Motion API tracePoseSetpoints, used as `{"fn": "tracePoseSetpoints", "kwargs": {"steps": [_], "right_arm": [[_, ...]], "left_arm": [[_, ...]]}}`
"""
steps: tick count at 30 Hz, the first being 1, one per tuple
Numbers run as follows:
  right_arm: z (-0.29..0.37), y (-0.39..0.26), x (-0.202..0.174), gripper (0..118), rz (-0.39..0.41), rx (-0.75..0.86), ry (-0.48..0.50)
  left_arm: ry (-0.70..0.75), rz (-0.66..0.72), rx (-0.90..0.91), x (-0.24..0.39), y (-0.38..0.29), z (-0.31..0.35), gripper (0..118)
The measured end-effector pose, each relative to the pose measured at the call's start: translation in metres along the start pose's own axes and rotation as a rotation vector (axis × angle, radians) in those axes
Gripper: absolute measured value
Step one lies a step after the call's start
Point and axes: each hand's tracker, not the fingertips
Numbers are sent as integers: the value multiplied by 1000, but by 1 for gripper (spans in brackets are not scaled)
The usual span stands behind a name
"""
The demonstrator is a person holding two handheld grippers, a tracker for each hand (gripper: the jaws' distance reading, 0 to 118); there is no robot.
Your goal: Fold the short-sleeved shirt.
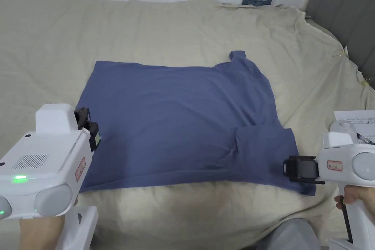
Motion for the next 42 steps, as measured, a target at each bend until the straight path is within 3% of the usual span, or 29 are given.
{"fn": "tracePoseSetpoints", "kwargs": {"steps": [2, 4, 7, 10, 12, 13, 19, 21, 23, 24, 31, 42], "right_arm": [[-9, -8, 0, 116, -5, -25, -6], [-15, -14, 0, 108, -12, -34, 5], [-21, -20, -1, 72, -21, -39, 4], [-25, -22, -3, 47, -23, -61, 8], [-25, -24, -4, 7, -23, -62, 15], [-26, -24, -4, 4, -26, -53, 11], [-15, -19, -3, 4, -53, -21, 25], [-12, -15, -1, 4, -51, -10, 31], [-7, -12, -1, 4, -47, 7, 43], [-4, -10, -1, 4, -41, 14, 50], [4, 1, -4, 4, 4, 53, 54], [-5, -5, -6, 4, 13, 41, 51]], "left_arm": [[1, -2, -7, 0, -1, 0, 0], [1, -3, -14, 0, -3, 0, 0], [3, -6, -21, -1, -4, -1, 0], [4, 1, -25, -2, -5, -1, 0], [3, -1, -30, -3, -5, -2, 0], [2, -4, -33, -3, -5, -2, 0], [-20, 2, -139, -10, -2, -14, 1], [-26, 14, -177, -17, 0, -19, 26], [-19, 55, -202, -25, 4, -23, 67], [-15, 85, -222, -29, 7, -24, 77], [-65, 98, -384, -69, 15, -40, 118], [59, -8, -732, -101, -50, -66, 118]]}}
